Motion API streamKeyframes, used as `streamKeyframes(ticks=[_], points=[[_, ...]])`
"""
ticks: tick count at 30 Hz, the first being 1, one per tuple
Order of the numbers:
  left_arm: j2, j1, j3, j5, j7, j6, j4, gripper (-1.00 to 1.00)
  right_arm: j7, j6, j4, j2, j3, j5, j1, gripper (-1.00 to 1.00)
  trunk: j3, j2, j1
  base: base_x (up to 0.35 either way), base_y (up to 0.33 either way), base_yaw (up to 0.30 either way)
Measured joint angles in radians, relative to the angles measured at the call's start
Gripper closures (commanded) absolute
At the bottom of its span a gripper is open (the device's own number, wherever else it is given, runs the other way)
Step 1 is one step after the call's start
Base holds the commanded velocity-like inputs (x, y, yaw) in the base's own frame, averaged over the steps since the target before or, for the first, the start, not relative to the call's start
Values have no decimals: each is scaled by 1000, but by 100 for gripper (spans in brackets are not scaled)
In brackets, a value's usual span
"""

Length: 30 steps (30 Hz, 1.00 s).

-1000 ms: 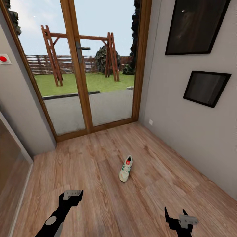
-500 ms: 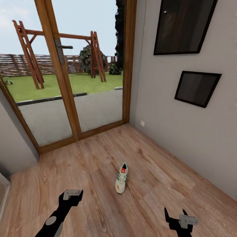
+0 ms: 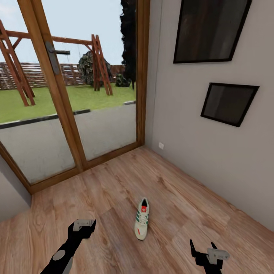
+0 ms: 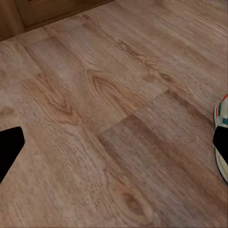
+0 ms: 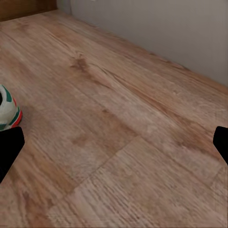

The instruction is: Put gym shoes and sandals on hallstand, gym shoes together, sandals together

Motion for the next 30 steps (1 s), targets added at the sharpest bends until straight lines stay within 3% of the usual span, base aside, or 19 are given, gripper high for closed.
streamKeyframes(ticks=[7, 16, 30], points=[[0, 0, 0, 0, 0, 0, 0, -100, 0, 0, 0, 0, 0, 0, 0, -100, 0, 0, 0, 265, 234, -56], [0, -1, 0, 0, 0, 0, 0, -100, 0, 0, 0, 0, 0, 0, 0, -100, 0, 0, 0, 126, 279, -239], [0, -1, -1, 0, 1, -1, 1, -100, 0, 0, -1, 0, 0, 0, 0, -100, 0, 0, 1, 11, 42, -261]])
